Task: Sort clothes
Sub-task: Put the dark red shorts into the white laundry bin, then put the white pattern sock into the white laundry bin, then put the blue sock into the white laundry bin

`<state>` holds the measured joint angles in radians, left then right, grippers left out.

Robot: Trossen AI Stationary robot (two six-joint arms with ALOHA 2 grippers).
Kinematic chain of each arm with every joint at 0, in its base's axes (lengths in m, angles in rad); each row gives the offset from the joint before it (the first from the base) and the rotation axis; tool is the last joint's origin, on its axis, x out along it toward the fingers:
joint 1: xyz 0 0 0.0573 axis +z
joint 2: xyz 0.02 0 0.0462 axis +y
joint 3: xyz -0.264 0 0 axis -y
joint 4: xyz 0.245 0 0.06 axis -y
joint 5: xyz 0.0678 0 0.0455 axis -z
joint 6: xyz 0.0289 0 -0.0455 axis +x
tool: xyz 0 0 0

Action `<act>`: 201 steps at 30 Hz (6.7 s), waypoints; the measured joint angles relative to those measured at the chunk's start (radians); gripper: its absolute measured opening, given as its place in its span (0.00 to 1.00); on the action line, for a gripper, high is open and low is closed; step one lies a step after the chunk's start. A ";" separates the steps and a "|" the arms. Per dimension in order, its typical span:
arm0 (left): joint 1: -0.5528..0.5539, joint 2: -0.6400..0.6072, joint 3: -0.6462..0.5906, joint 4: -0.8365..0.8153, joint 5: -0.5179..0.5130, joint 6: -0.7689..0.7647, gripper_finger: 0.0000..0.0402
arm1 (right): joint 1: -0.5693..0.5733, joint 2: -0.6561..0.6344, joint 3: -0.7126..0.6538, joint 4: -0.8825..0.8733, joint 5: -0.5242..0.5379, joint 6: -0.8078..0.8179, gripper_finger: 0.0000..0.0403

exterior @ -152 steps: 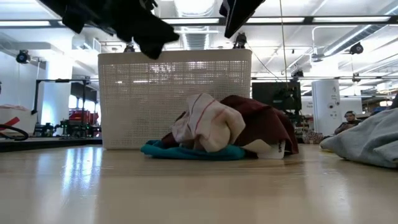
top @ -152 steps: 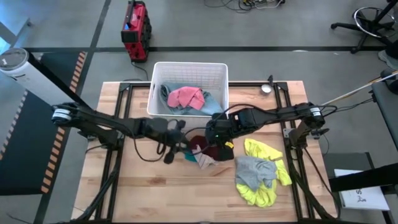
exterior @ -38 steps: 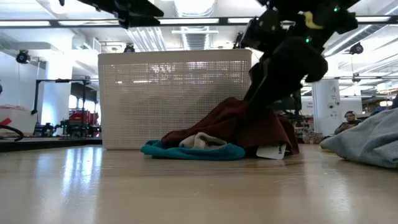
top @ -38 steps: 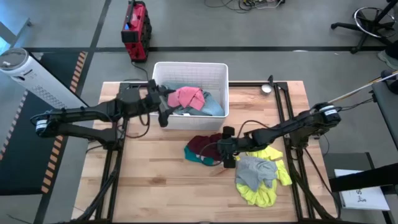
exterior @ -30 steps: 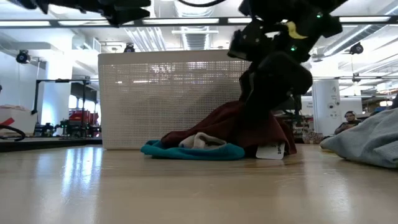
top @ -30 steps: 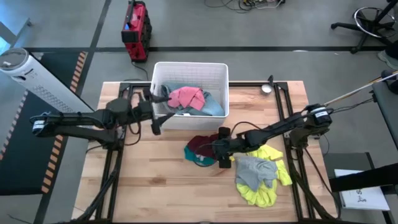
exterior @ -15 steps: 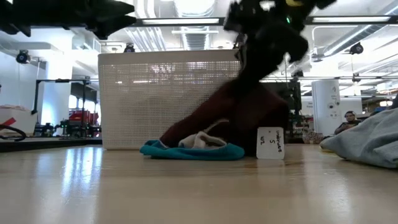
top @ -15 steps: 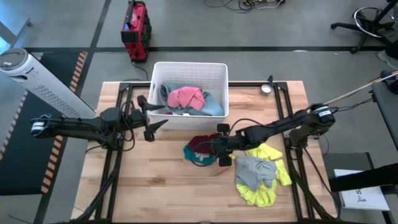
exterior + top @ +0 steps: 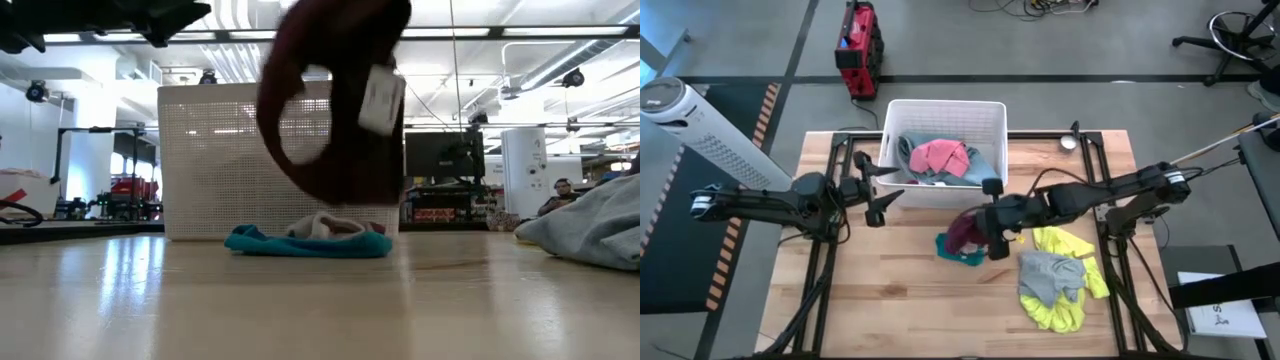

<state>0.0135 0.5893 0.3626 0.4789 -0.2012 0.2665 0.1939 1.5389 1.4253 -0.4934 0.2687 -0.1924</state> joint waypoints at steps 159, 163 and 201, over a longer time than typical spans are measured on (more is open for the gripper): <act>0.000 0.116 0.001 -0.002 0.002 -0.040 0.49 | -0.189 0.039 0.161 -0.108 -0.265 -0.132 0.00; 0.000 0.116 0.001 -0.001 0.002 -0.040 0.48 | -0.236 0.035 0.238 -0.128 -0.113 -0.174 0.00; 0.000 0.116 0.001 0.009 -0.002 -0.039 0.57 | -0.651 0.234 0.322 -0.230 -0.058 -0.209 0.42</act>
<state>0.0139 0.7055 0.3634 0.4877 -0.2028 0.2272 -0.4569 1.7732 1.7473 -0.7232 0.2108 -0.4015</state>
